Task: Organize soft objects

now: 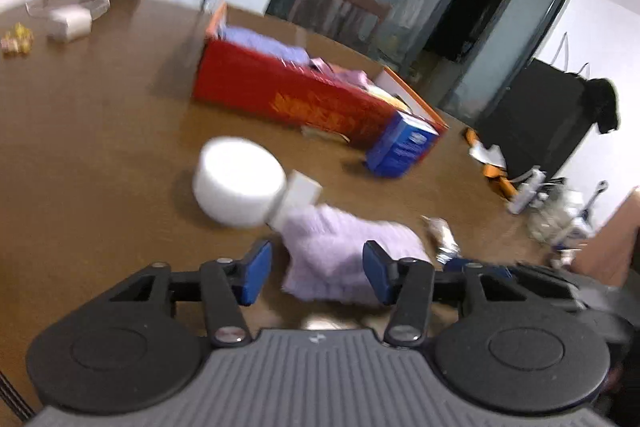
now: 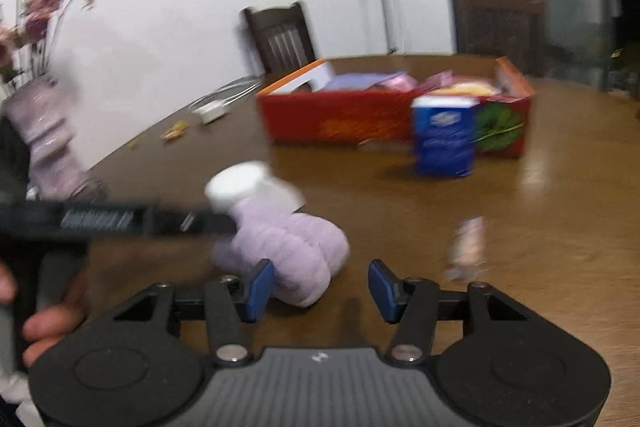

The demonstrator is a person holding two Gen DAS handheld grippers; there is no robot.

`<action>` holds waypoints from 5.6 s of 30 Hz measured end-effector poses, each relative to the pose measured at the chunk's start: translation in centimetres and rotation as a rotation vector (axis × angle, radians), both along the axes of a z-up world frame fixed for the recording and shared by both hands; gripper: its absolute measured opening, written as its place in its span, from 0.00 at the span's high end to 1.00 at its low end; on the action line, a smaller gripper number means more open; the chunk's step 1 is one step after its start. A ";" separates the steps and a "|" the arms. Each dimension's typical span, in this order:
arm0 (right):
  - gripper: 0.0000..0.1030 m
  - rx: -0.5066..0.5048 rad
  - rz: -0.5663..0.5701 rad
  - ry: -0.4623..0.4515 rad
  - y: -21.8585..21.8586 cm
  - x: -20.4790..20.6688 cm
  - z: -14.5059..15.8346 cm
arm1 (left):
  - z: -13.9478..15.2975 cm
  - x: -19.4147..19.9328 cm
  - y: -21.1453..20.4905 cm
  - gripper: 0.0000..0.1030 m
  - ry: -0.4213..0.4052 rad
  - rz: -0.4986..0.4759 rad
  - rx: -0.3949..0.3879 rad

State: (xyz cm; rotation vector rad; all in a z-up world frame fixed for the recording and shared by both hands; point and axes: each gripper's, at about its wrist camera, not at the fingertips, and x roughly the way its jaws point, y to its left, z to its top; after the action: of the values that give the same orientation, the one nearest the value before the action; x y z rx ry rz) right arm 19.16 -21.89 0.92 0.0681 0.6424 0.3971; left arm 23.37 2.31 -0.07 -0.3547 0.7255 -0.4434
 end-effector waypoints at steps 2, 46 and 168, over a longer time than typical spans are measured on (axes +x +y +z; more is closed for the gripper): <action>0.49 0.037 0.002 0.004 -1.0 0.0 0.5 | 0.2 -0.8 0.3 0.49 0.001 -0.022 -0.050; 0.69 0.188 -0.022 0.314 -2.3 31.9 2.7 | 2.4 27.0 -4.6 0.78 0.092 -0.063 0.049; 0.73 -0.078 -0.010 0.001 -1.1 38.7 5.7 | 4.9 39.5 -11.3 0.48 -0.008 -0.037 0.208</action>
State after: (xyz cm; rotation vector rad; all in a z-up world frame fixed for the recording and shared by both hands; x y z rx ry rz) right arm 57.88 -22.98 6.65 -0.0026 0.6573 0.3625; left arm 62.86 -9.01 4.86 -0.1439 0.7643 -0.4001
